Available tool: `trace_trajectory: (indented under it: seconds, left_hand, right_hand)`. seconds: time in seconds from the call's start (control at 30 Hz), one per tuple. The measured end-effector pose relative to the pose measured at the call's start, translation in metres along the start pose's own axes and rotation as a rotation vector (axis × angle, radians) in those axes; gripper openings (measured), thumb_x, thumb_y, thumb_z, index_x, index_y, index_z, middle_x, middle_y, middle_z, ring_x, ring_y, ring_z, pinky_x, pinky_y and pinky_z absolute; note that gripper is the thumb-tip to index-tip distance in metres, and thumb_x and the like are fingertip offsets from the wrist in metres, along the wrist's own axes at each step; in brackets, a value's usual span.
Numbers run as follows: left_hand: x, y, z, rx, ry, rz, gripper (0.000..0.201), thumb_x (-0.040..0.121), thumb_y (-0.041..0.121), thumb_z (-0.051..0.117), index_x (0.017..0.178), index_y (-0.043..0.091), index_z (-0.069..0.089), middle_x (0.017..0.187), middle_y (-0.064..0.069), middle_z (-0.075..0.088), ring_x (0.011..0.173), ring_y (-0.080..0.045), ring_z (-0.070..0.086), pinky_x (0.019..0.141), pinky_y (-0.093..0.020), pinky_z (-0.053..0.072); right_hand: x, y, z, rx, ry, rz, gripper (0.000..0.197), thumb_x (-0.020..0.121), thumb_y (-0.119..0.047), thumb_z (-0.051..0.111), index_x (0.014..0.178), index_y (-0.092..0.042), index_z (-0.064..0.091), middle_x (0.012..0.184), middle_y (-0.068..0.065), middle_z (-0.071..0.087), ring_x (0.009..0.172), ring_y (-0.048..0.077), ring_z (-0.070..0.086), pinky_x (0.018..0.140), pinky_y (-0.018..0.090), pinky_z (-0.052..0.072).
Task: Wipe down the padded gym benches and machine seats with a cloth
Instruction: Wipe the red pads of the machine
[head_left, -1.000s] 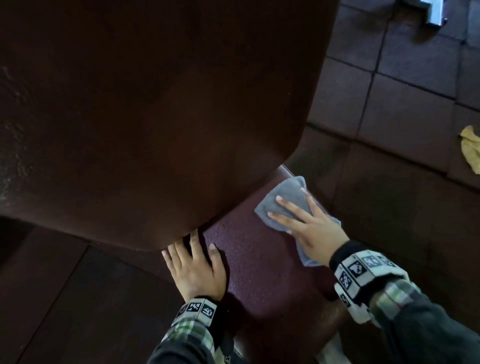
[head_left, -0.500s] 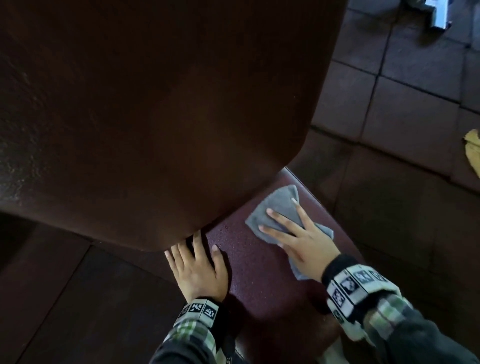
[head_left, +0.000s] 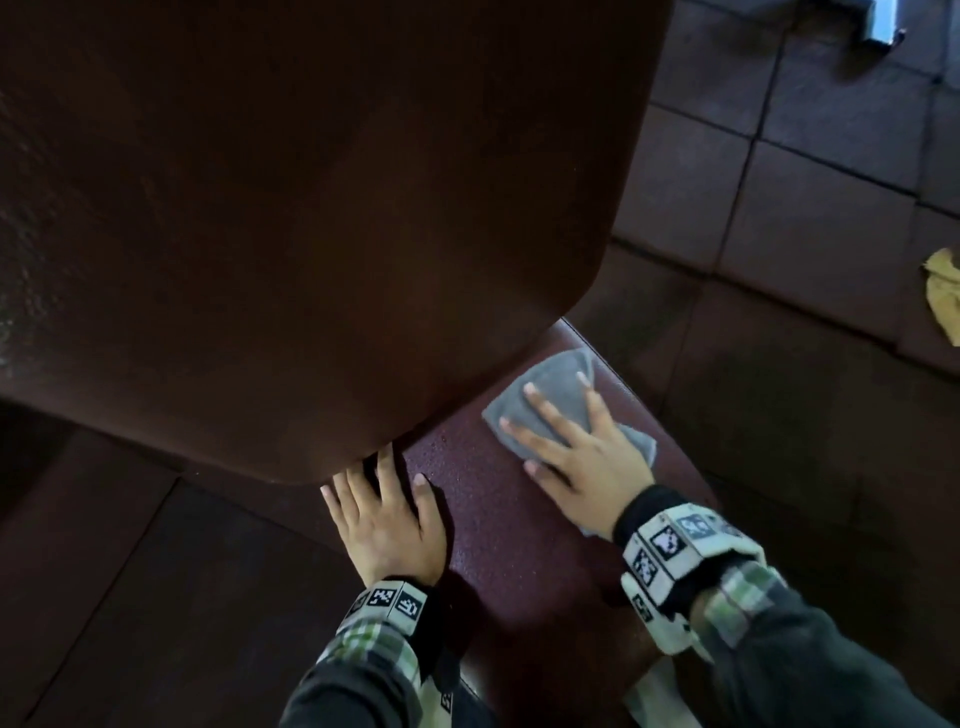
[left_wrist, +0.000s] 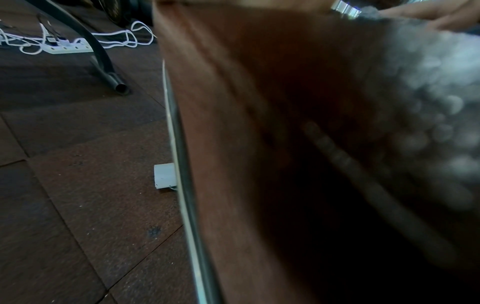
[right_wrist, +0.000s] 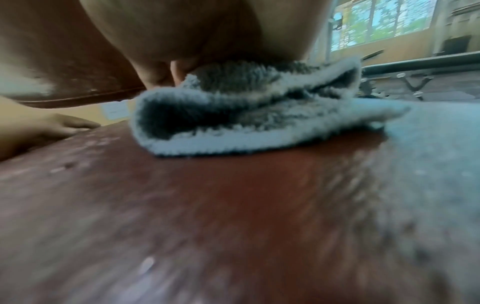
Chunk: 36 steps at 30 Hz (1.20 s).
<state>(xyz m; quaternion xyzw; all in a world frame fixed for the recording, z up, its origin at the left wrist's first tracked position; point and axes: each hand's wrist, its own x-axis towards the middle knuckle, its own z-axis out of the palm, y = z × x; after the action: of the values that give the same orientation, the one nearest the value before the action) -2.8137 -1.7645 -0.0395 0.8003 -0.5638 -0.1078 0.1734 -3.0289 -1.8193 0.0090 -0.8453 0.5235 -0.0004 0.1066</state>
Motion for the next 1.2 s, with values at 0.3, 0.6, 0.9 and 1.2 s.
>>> trace_trajectory:
  seconds: [0.3,0.6,0.9,1.2]
  left_hand:
    - [0.0,-0.001,0.001,-0.019,0.008,0.003,0.057,0.092,0.037,0.038,0.14,0.007,0.048,0.136,-0.029,0.047,0.133,-0.045,0.037,0.115,-0.062,0.023]
    - [0.0,0.0,0.0,-0.023,0.001,-0.002,0.057,0.092,0.038,0.038,0.141,0.008,0.046,0.138,-0.029,0.046,0.134,-0.045,0.036,0.115,-0.062,0.023]
    - [0.0,0.0,0.0,-0.023,-0.008,0.0,0.057,0.092,0.037,0.039,0.14,0.008,0.046,0.137,-0.029,0.047,0.133,-0.046,0.036,0.115,-0.061,0.022]
    - [-0.001,0.0,-0.001,-0.019,-0.029,0.012,0.057,0.094,0.038,0.037,0.141,0.008,0.046,0.136,-0.029,0.047,0.133,-0.046,0.036,0.115,-0.062,0.022]
  right_hand:
    - [-0.098,0.025,0.005,-0.07,-0.191,-0.366,0.066,0.083,-0.026,0.044,0.142,-0.047,0.026,0.156,-0.006,0.015,0.138,0.044,0.019,0.099,0.056,0.04]
    - [-0.035,0.024,-0.005,-0.001,-0.103,-0.049,0.05,0.092,-0.032,0.034,0.14,-0.043,0.032,0.154,-0.002,0.021,0.131,0.053,0.025,0.099,0.061,0.038]
    - [-0.091,0.001,0.006,-0.099,-0.206,-0.37,0.063,0.082,-0.025,0.041,0.141,-0.046,0.029,0.155,-0.004,0.02,0.139,0.041,0.021,0.111,0.053,0.021]
    - [-0.06,0.041,-0.002,-0.05,-0.204,-0.119,0.055,0.09,-0.03,0.035,0.142,-0.046,0.027,0.156,-0.002,0.017,0.135,0.05,0.02,0.104,0.058,0.034]
